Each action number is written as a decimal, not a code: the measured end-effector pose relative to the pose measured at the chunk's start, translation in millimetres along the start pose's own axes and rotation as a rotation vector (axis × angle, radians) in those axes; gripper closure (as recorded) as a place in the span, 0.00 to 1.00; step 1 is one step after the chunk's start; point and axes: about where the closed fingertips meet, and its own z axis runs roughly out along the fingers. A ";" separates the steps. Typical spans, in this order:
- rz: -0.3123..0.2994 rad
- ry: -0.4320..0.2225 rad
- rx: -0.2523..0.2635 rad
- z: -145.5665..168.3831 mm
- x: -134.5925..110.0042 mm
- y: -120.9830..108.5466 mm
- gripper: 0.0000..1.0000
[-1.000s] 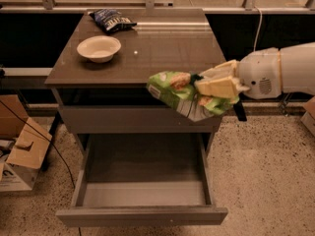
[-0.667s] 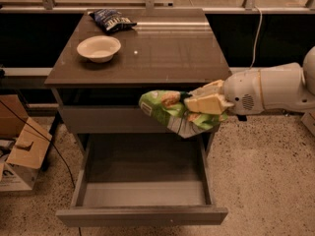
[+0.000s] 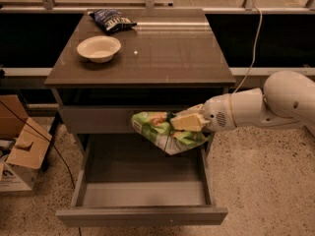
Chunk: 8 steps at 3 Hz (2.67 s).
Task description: Place green rice chip bag into middle drawer
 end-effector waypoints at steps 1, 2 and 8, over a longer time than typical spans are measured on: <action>0.052 0.020 -0.004 21.0 7.8 -10.2 1.00; 0.095 0.039 -0.025 55.6 19.5 -23.0 1.00; 0.221 0.045 -0.063 135.2 91.9 -58.5 1.00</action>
Offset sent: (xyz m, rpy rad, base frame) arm 0.0377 0.0404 -0.0681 -0.0049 0.1389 -0.0153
